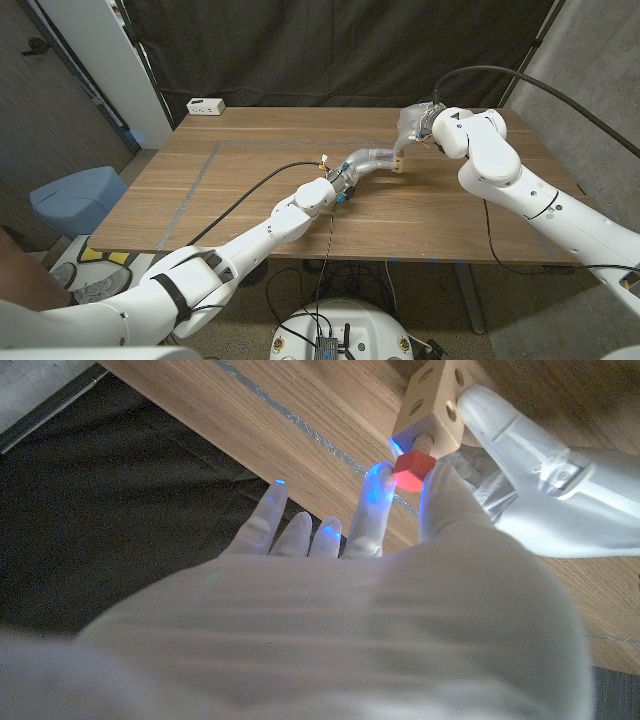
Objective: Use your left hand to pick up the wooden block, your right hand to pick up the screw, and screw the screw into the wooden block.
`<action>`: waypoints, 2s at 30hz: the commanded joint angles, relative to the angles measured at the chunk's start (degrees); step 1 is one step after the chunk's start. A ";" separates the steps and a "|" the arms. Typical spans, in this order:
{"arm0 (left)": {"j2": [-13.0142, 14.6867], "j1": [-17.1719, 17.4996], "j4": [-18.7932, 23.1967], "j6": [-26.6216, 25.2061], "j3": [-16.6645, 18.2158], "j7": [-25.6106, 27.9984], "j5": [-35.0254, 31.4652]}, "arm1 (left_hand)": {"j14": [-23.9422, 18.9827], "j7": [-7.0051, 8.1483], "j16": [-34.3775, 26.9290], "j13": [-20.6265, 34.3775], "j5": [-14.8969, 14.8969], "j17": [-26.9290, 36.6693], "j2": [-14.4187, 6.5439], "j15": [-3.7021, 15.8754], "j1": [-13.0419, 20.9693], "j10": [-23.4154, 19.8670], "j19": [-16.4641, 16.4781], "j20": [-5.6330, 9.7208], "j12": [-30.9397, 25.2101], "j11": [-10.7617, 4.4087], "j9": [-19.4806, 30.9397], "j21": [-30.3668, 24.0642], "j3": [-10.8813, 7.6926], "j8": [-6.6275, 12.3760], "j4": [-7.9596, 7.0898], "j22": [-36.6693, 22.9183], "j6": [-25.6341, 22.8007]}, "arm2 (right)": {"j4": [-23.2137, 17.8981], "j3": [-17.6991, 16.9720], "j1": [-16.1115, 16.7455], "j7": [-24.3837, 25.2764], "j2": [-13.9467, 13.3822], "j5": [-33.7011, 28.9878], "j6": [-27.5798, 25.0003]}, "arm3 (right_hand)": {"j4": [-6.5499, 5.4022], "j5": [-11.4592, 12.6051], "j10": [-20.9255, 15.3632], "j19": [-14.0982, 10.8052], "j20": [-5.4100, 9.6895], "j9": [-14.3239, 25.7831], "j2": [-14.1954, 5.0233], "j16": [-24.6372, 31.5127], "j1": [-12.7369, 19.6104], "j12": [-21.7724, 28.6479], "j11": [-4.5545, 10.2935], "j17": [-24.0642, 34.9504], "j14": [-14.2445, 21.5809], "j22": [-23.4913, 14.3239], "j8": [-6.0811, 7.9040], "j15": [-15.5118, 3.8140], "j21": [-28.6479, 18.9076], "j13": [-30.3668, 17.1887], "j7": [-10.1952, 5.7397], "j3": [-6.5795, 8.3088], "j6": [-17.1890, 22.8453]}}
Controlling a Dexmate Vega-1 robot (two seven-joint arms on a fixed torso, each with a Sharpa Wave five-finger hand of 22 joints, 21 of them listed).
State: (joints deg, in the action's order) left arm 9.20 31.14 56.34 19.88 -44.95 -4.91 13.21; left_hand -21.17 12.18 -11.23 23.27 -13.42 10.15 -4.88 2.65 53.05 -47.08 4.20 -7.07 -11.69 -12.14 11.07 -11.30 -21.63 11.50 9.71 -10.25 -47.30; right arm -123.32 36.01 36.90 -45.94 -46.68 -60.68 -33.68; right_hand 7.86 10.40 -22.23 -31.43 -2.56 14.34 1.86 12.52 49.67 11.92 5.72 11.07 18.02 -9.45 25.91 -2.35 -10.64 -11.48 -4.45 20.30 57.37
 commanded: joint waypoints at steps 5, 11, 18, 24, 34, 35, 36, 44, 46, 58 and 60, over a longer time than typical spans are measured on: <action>0.08 0.14 0.50 -0.29 -0.12 0.15 -0.19 | -0.46 -1.24 0.15 0.22 -0.52 0.11 -0.76 2.12 -0.26 -0.51 0.15 -0.21 -0.22 -0.22 0.16 -0.40 -1.21 0.45 -0.87 -0.25 -1.77 | -0.24 0.39 -0.05 0.86 -0.68 1.13 -1.94 | -0.65 -0.11 -1.16 -0.52 0.48 0.01 -0.19 0.32 -1.26 0.43 0.35 0.25 1.08 -0.21 0.69 -0.39 -0.48 0.02 0.17 0.10 1.65; 0.10 0.14 0.62 -0.23 -0.12 0.31 -0.31 | -0.48 -1.26 0.15 0.23 -0.57 0.11 -0.77 2.07 -0.31 -0.51 0.12 -0.17 -0.23 -0.22 0.16 -0.39 -1.30 0.53 -0.88 -0.25 -1.99 | -0.17 0.70 -0.23 0.96 -0.78 1.20 -2.39 | -0.80 -0.13 -2.00 -0.73 0.61 -0.15 -0.39 0.36 -1.87 0.52 0.22 0.21 1.41 -0.21 0.91 -0.44 -0.49 0.03 0.14 -0.05 2.32; 0.13 0.18 0.71 -0.30 -0.09 0.43 -0.33 | -0.50 -1.25 0.14 0.24 -0.62 0.11 -0.76 2.07 -0.40 -0.49 0.14 -0.16 -0.23 -0.22 0.15 -0.41 -1.39 0.51 -0.89 -0.25 -1.95 | 0.21 1.27 -0.47 1.31 -0.68 0.97 -2.71 | -0.85 -0.14 -2.67 -1.01 0.70 -0.34 -0.46 0.45 -2.53 0.46 0.40 0.14 1.99 -0.21 1.37 -0.49 -0.50 0.05 0.27 -0.34 3.60; 0.13 0.22 0.71 -0.48 -0.02 0.47 -0.21 | -0.52 -1.33 0.13 0.24 -0.69 0.12 -0.86 2.10 -0.45 -0.37 0.12 -0.22 -0.19 -0.22 0.15 -0.41 -1.53 0.49 -0.91 -0.25 -1.91 | 0.49 1.75 -0.50 1.50 -0.37 0.33 -3.32 | -1.72 0.06 -3.82 -1.42 0.76 -0.56 -0.23 0.51 -4.91 0.50 0.76 0.15 2.59 -0.23 1.87 -0.61 -0.52 0.05 0.29 -1.32 4.96; -0.21 -0.15 -0.19 -0.18 -0.04 0.27 -0.12 | -0.51 -1.43 0.15 0.23 -0.80 0.12 -0.94 2.06 -0.49 -0.08 0.10 -0.22 -0.09 -0.19 0.15 -0.41 -1.73 0.48 -0.91 -0.25 -1.91 | 0.90 2.37 -0.44 1.66 0.01 -1.13 -4.05 | -2.65 0.69 -5.23 -1.89 1.00 -0.84 0.19 0.56 -7.81 0.48 1.19 0.13 3.31 -0.24 2.62 -1.04 -0.50 0.07 0.34 -2.84 6.97; -0.26 -0.15 -0.29 -0.13 -0.02 0.25 -0.06 | -0.52 -1.45 0.15 0.23 -0.82 0.11 -0.94 2.11 -0.46 -0.07 0.12 -0.18 -0.09 -0.19 0.15 -0.41 -1.77 0.49 -0.87 -0.25 -1.94 | 0.93 2.38 -0.47 1.59 -0.03 -1.12 -3.94 | -2.65 0.77 -5.28 -1.94 1.00 -0.87 0.19 0.60 -7.90 0.44 1.20 0.12 3.49 -0.24 2.75 -1.11 -0.51 0.07 0.40 -2.92 7.31; -0.28 -0.16 -0.34 -0.09 -0.01 0.24 -0.05 | -0.51 -1.55 0.16 0.24 -0.83 0.10 -0.90 2.10 -0.45 -0.06 0.12 -0.19 -0.09 -0.20 0.15 -0.42 -1.79 0.48 -0.84 -0.25 -1.92 | 0.95 2.37 -0.45 1.56 0.02 -1.16 -3.99 | -2.63 0.80 -5.34 -1.97 1.00 -0.89 0.22 0.59 -7.92 0.45 1.26 0.11 3.50 -0.24 2.75 -1.11 -0.51 0.07 0.38 -2.95 7.32; -0.36 -0.30 -0.63 -0.01 0.01 0.23 -0.03 | -0.49 -1.58 0.17 0.24 -0.92 0.10 -1.00 2.05 -0.44 -0.01 0.20 -0.28 -0.09 -0.20 0.15 -0.45 -1.96 0.45 -0.83 -0.25 -1.84 | 1.25 2.48 -0.29 1.83 0.32 -1.80 -4.15 | -2.58 1.23 -6.20 -2.15 1.13 -1.13 0.43 0.59 -8.57 0.41 1.45 0.03 4.00 -0.24 3.39 -1.54 -0.46 0.08 0.46 -3.54 9.08; -0.38 -0.29 -0.66 -0.02 0.06 0.18 0.08 | -0.50 -1.47 0.17 0.24 -0.94 0.09 -1.00 2.06 -0.44 -0.01 0.21 -0.26 -0.10 -0.20 0.15 -0.46 -1.99 0.47 -0.81 -0.25 -1.90 | 1.38 2.59 -0.26 1.87 0.46 -2.18 -4.33 | -2.56 1.30 -6.24 -2.18 1.14 -1.16 0.42 0.59 -8.61 0.37 1.50 0.03 4.07 -0.24 3.49 -1.53 -0.46 0.08 0.49 -3.59 9.35; -0.47 -0.32 -0.97 0.14 0.14 0.20 0.19 | -0.53 -1.57 0.16 0.25 -1.07 0.09 -1.16 2.00 -0.50 -0.02 0.32 -0.17 -0.13 -0.19 0.15 -0.50 -2.26 0.52 -0.84 -0.25 -2.05 | 1.83 2.54 -0.09 2.31 1.13 -2.84 -4.28 | -2.80 1.64 -7.34 -2.44 1.22 -1.52 1.15 0.53 -10.24 0.29 1.71 -0.03 4.66 -0.24 4.23 -1.62 -0.41 0.11 0.75 -4.81 11.47; -0.47 -0.32 -0.97 0.15 0.15 0.22 0.19 | -0.56 -1.53 0.16 0.25 -1.09 0.08 -1.14 2.01 -0.48 -0.02 0.33 -0.21 -0.13 -0.19 0.15 -0.50 -2.30 0.50 -0.80 -0.25 -2.01 | 1.87 2.51 -0.08 2.35 1.23 -2.85 -4.33 | -2.91 1.66 -7.39 -2.45 1.19 -1.56 1.44 0.50 -10.68 0.25 1.62 -0.04 4.71 -0.24 4.24 -1.62 -0.40 0.11 0.90 -5.10 11.53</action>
State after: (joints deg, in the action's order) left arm 8.80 30.85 55.58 19.87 -44.92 -4.70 13.29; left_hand -21.17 12.18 -11.24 23.26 -14.21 10.15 -4.86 2.65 53.02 -46.82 4.21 -7.07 -11.49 -12.10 11.06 -11.30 -22.03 11.50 10.11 -10.25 -47.30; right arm -121.80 38.58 36.64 -43.98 -45.93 -63.14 -38.02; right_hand 5.06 11.70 -29.29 -33.39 -1.64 12.77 3.11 12.96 39.70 11.92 7.47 10.92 22.22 -9.44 29.91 -2.46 -10.64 -11.18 -3.79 15.66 68.38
